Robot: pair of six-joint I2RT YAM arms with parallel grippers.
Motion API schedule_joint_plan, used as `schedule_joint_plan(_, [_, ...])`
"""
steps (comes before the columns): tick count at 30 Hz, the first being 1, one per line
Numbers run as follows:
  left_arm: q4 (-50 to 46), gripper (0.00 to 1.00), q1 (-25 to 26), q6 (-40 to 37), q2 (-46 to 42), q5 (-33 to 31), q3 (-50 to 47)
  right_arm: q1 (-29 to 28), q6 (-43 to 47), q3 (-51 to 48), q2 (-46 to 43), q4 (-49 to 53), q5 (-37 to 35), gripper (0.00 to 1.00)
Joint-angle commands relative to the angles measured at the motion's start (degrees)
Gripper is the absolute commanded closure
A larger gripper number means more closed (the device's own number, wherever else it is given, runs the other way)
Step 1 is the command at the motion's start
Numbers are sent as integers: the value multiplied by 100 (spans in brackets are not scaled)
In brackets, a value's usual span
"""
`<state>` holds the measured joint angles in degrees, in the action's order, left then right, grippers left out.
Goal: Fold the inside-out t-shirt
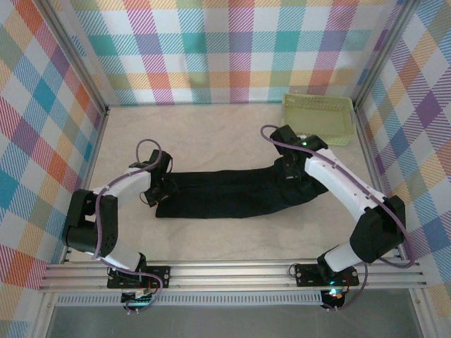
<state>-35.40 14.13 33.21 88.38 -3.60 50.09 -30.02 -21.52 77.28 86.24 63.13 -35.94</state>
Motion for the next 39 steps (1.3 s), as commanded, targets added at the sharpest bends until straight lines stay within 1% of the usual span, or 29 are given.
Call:
schedule_joint_plan(1, [145,35,283,98,-7,-64,-90,-303,132,679,242,948,-720,100])
schedule_joint_plan(4, [243,35,657,344,-89,8,-326,-741,285,1263,468,1103,-712,100])
schedule_joint_plan(7, [541,35,930,672,-296,265,-725,-1190,432,1845,752,1121,-627,100])
schedule_joint_plan(11, [578,35,1404,1033,-652,200,-1013,-1719,586,2463,1229,1192,-510,100])
schedule_joint_plan(13, [604,35,1536,1171,-895,218,-1130,-1937,611,2662,1431,1163,-170,100])
schedule_joint_plan(15, [655,35,1553,1296,-1205,215,-1315,-2166,546,2853,1620,1125,145,100])
schedule_joint_plan(19, [674,35,1498,1547,-1873,-109,-1638,-2405,52,3138,1864,901,841,100])
schedule_joint_plan(20, [796,36,1439,1633,-2075,-116,-1812,-2428,-97,3145,1900,768,1061,100])
schedule_joint_plan(22, [1186,36,1277,1714,-2333,95,-2139,-2461,-324,3121,1931,487,1411,100])
schedule_joint_plan(23, [1311,37,1232,1700,-2348,210,-2213,-2471,-455,3118,1953,367,1560,100])
schedule_joint_plan(26, [1306,39,1228,1569,-2131,280,-2192,-2489,-729,3144,2057,28,1962,100])
schedule_joint_plan(29, [1490,41,1238,1498,-2013,368,-2332,-2504,-938,3152,2140,-311,2222,100])
schedule_joint_plan(33, [1605,45,1265,1475,-2031,378,-2468,-2559,-1142,3158,2293,-684,2685,100])
schedule_joint_plan(39, [1719,49,1329,1451,-2103,353,-2595,-2666,-1391,3266,2605,-1063,3235,100])
